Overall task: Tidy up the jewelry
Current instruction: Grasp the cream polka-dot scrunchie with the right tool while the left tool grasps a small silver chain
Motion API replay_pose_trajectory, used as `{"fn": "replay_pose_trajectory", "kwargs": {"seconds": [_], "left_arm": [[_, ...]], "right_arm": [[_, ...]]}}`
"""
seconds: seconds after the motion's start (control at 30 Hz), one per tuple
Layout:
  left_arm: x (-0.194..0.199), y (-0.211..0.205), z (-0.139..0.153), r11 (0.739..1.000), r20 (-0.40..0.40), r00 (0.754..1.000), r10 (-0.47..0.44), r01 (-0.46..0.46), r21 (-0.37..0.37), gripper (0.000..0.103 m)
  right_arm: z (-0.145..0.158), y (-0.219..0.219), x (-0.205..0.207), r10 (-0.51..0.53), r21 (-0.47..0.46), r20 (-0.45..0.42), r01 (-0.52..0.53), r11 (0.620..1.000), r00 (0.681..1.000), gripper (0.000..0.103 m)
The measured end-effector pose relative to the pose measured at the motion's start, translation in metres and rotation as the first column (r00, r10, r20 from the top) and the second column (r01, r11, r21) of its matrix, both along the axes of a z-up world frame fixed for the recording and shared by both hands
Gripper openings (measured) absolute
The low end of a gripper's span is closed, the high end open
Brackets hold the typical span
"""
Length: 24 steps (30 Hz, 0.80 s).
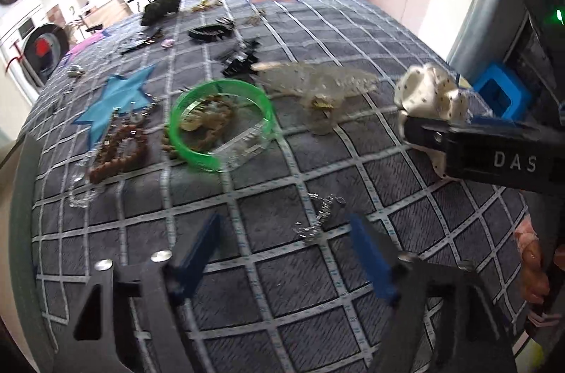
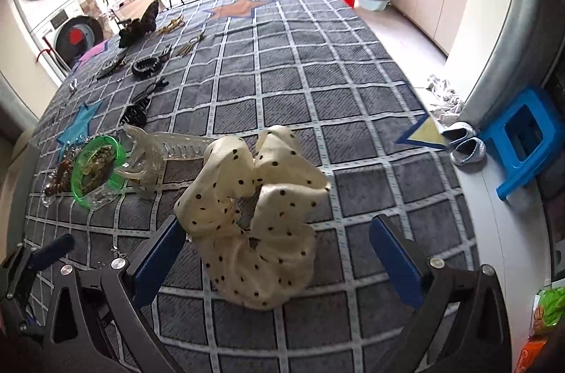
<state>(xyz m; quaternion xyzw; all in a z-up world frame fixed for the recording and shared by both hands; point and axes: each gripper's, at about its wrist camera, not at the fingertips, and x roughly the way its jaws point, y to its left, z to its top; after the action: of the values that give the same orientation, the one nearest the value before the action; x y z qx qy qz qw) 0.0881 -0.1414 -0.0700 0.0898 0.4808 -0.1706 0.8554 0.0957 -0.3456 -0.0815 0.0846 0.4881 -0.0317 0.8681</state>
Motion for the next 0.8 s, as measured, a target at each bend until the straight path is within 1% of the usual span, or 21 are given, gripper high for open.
{"fn": "replay_pose_trajectory", "kwargs": {"seconds": [0.03,0.07,0.1,0.13,0.17,0.2,0.23,0.27,0.3,0.33,0.37,0.4,0.5,0.57,0.8], "left_arm": [[-0.001,-0.002,0.0,1.0,0.001,1.0,-0.011,0.011,0.003,0.073],[-0.001,-0.004,0.0,1.0,-0.001,1.0,-0.021,0.021,-0.003,0.065],[-0.002,-0.006,0.001,1.0,0.001,1.0,-0.031,0.031,-0.003,0.063],[-0.004,-0.008,0.001,0.999,0.002,0.999,-0.04,0.04,-0.002,0.057],[-0.005,-0.009,0.002,0.999,0.002,0.999,-0.049,0.049,-0.002,0.05],[-0.006,-0.011,0.003,0.998,0.004,0.998,-0.06,0.06,-0.003,0.045],[-0.007,-0.013,0.003,0.998,0.007,0.998,-0.065,0.065,-0.002,0.033],[-0.008,-0.013,0.003,0.998,0.007,0.998,-0.069,0.069,-0.002,0.024],[-0.009,-0.014,0.004,0.997,0.006,0.997,-0.072,0.072,-0.004,0.017],[-0.01,-0.014,0.004,0.997,0.002,0.997,-0.073,0.073,-0.008,0.016],[-0.01,-0.013,0.005,0.997,-0.004,0.997,-0.074,0.074,-0.017,0.016],[-0.01,-0.01,0.006,0.997,-0.017,0.997,-0.074,0.074,-0.039,0.016],[-0.011,-0.001,0.011,0.992,-0.039,0.997,-0.071,0.066,-0.106,0.016],[-0.014,0.004,0.017,0.99,-0.037,0.997,-0.067,0.062,-0.13,0.016],[-0.027,0.028,0.039,0.985,-0.006,0.999,-0.048,0.046,-0.164,0.016]], "right_arm": [[-0.001,0.001,0.001,0.002,0.003,0.0,-0.002,1.0,1.0,0.101],[-0.003,0.002,0.001,0.003,0.006,-0.001,-0.003,1.0,1.0,0.097],[-0.003,0.002,0.001,0.002,-0.002,0.001,-0.002,1.0,1.0,0.093],[-0.002,0.004,0.001,0.004,-0.008,0.005,-0.004,1.0,1.0,0.092],[-0.002,0.005,0.001,0.01,-0.011,0.009,-0.01,1.0,1.0,0.086],[-0.001,0.007,0.001,0.015,-0.016,0.012,-0.014,1.0,1.0,0.079],[0.0,0.008,0.001,0.02,-0.016,0.014,-0.02,1.0,1.0,0.074],[0.0,0.009,0.001,0.024,-0.014,0.016,-0.024,1.0,1.0,0.065],[0.001,0.01,0.001,0.028,-0.006,0.018,-0.028,1.0,0.999,0.054],[0.001,0.01,0.001,0.033,0.005,0.02,-0.034,0.999,0.999,0.048],[0.001,0.011,0.0,0.036,0.015,0.02,-0.037,0.999,0.999,0.036],[0.002,0.011,-0.001,0.037,0.019,0.021,-0.037,0.999,0.999,0.027],[0.006,0.013,-0.006,0.033,0.019,0.037,-0.034,0.999,0.999,0.023],[0.01,0.013,-0.011,0.032,0.031,0.047,-0.034,0.999,0.998,0.022],[0.027,0.026,-0.032,0.06,0.071,0.074,-0.065,0.995,0.995,0.022]]}}
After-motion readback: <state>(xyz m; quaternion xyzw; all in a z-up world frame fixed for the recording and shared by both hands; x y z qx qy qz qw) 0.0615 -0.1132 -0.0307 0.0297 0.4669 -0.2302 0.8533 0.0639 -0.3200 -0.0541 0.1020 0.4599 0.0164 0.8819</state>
